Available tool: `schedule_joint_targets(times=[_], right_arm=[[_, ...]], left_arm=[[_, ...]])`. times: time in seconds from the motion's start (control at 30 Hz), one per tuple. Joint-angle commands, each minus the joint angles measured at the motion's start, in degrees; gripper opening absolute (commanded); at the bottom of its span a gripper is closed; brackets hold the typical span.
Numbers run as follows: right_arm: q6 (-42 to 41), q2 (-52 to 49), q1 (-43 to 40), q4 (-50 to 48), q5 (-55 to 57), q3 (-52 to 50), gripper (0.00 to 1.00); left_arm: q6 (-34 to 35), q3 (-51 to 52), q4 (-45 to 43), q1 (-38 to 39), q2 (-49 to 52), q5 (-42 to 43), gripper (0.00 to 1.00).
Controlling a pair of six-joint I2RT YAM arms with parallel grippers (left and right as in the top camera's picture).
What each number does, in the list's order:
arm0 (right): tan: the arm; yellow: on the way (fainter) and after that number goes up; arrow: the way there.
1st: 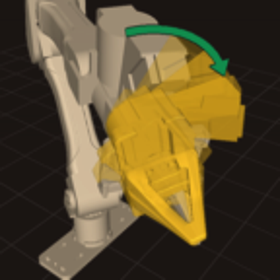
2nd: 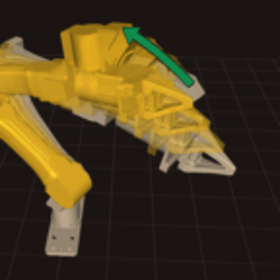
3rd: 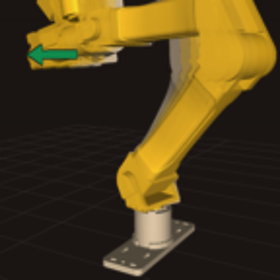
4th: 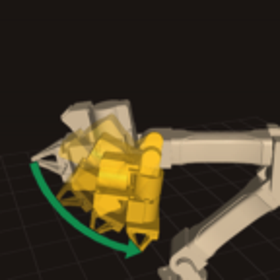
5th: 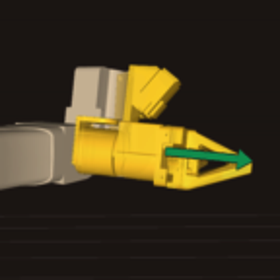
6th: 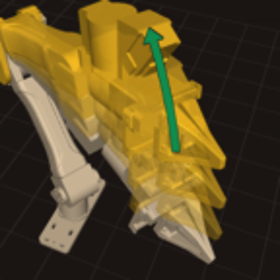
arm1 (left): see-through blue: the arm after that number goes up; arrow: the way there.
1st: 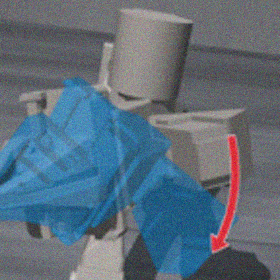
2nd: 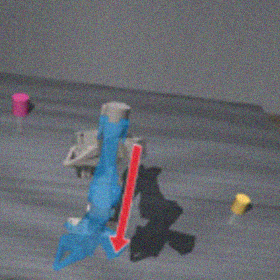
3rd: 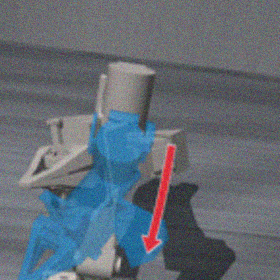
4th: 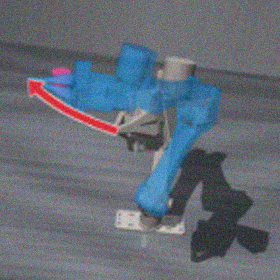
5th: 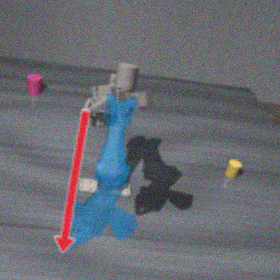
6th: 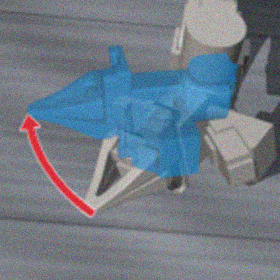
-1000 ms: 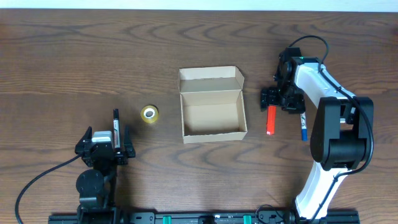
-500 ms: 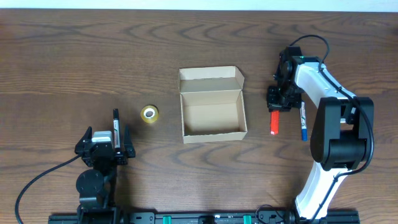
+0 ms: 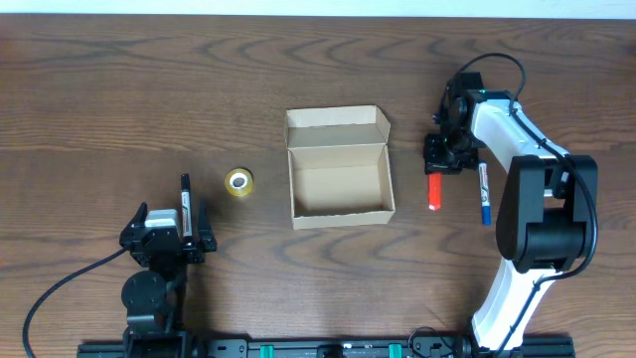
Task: Pack container
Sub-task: 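Carry the box cutter left and lower it into the box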
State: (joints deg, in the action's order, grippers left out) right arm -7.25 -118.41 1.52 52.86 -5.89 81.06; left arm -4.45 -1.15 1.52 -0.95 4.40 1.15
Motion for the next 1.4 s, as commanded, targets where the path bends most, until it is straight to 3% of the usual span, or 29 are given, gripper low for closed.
schedule_joint_targets(times=[0.0,0.27,0.43,0.7,0.9,1.13,1.37], right_arm=[[3.82,4.0,0.11,-1.51,-6.86,1.29,0.01],[9.51,19.98,2.45,-5.88,-21.51,5.2,0.01],[27.43,28.06,8.94,-3.72,-29.11,5.53,0.01],[61.0,30.4,24.55,10.58,-26.03,5.53,0.01],[68.76,28.72,27.74,12.57,-13.42,5.51,0.01],[75.93,23.85,27.74,12.26,-8.66,5.51,0.01],[75.41,15.69,27.82,10.6,-7.41,5.51,0.01]], left_arm=[[0.68,0.87,2.8,0.24,-0.02,-0.04,0.95],[0.68,0.87,2.82,0.24,-0.02,-0.04,0.95],[0.68,0.87,2.82,0.24,-0.02,-0.04,0.95],[0.7,0.87,2.8,0.24,-0.02,-0.02,0.95],[0.85,0.87,2.8,0.24,-0.02,0.17,0.95],[0.85,0.87,2.8,0.24,-0.02,0.2,0.96],[0.87,0.87,2.8,0.24,-0.02,0.37,0.95]])
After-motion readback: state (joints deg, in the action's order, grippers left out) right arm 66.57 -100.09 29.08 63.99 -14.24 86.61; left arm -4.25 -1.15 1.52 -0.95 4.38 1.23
